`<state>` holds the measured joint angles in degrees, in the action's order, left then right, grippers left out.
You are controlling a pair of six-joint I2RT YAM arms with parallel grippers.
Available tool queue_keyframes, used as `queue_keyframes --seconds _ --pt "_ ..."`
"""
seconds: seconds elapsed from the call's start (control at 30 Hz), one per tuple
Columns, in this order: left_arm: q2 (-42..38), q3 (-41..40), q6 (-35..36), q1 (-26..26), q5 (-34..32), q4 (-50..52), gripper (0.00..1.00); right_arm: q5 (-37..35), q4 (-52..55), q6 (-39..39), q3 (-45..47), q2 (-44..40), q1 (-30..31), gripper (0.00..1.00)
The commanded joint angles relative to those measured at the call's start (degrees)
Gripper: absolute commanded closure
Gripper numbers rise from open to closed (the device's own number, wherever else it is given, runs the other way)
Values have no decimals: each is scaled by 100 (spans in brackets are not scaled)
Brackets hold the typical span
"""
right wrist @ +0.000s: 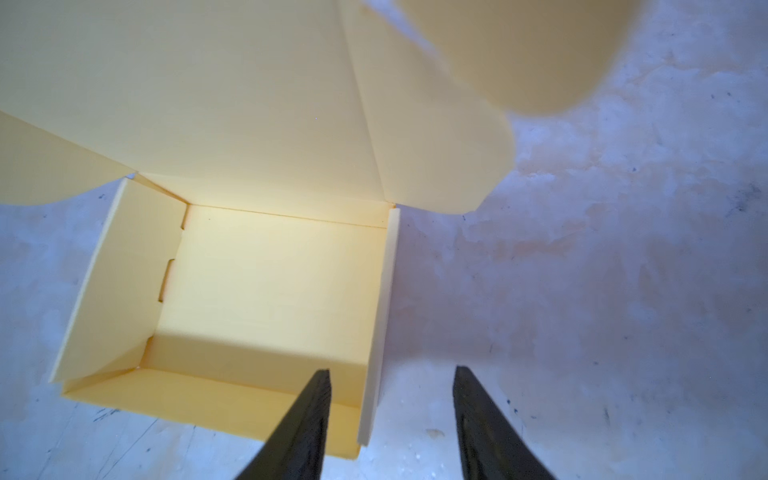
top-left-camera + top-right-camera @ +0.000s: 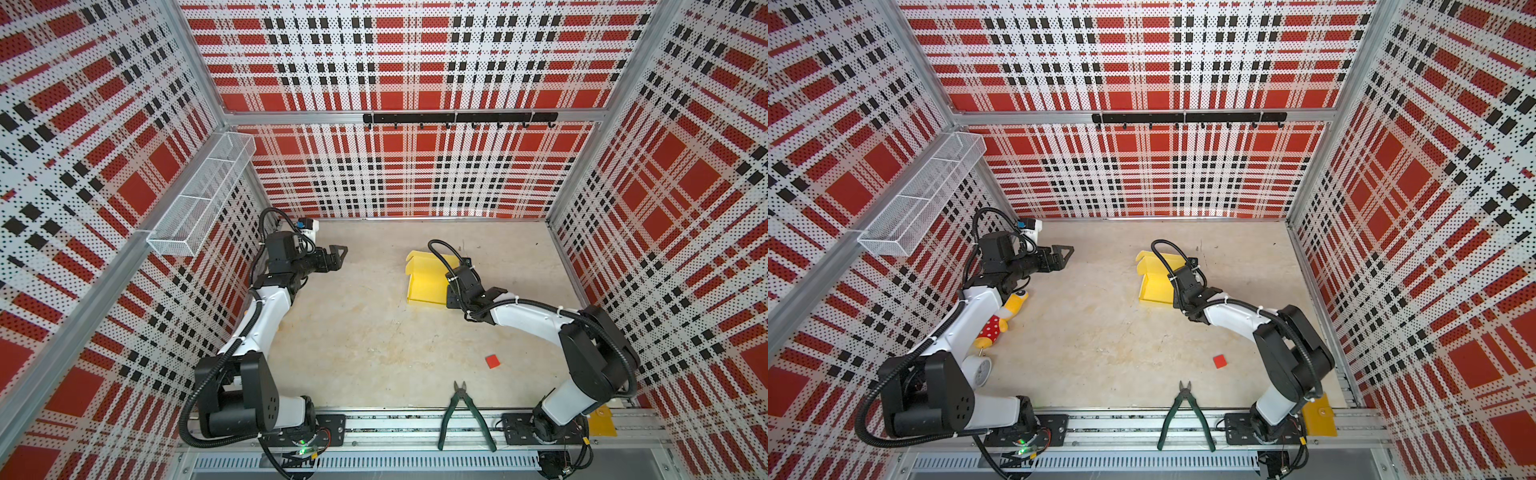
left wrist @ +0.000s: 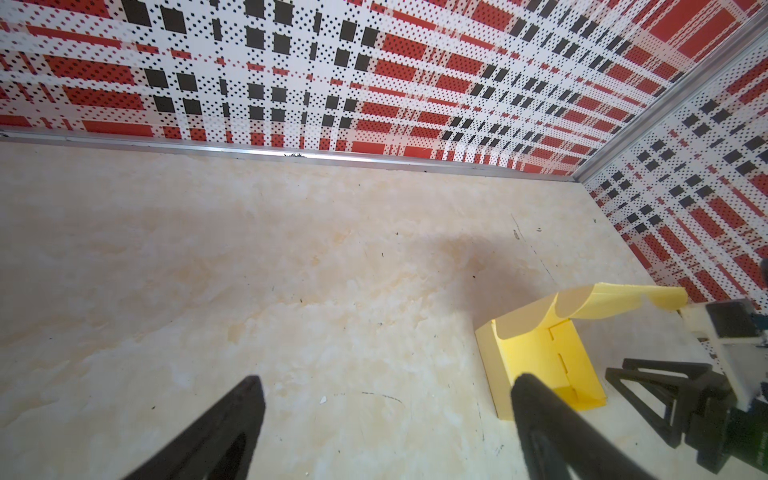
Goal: Assemble paper box
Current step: Place the paper box at the top-center of the table, then pick up the product from the bottom-right of the table.
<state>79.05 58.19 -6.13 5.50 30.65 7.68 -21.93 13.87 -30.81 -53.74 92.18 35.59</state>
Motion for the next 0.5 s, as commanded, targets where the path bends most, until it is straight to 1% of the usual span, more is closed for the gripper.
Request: queue_keyframes --seconds 0.0,0.13,0.23,0.37,0.47 --pt "-188 -50 -27 101 23 -162 4 98 185 -186 292 -395 -8 41" --pt "-233 -98 -20 101 9 -188 3 128 422 -248 751 -918 -1 26" --pt "-212 -64 -57 139 34 -187 4 49 934 -320 922 -1256 -1 18" --pt "-205 -105 -50 131 15 -201 3 204 1339 -465 1202 -1639 -14 11" --pt "-197 -81 -60 145 36 -206 3 301 1718 -689 1332 -1821 -26 9"
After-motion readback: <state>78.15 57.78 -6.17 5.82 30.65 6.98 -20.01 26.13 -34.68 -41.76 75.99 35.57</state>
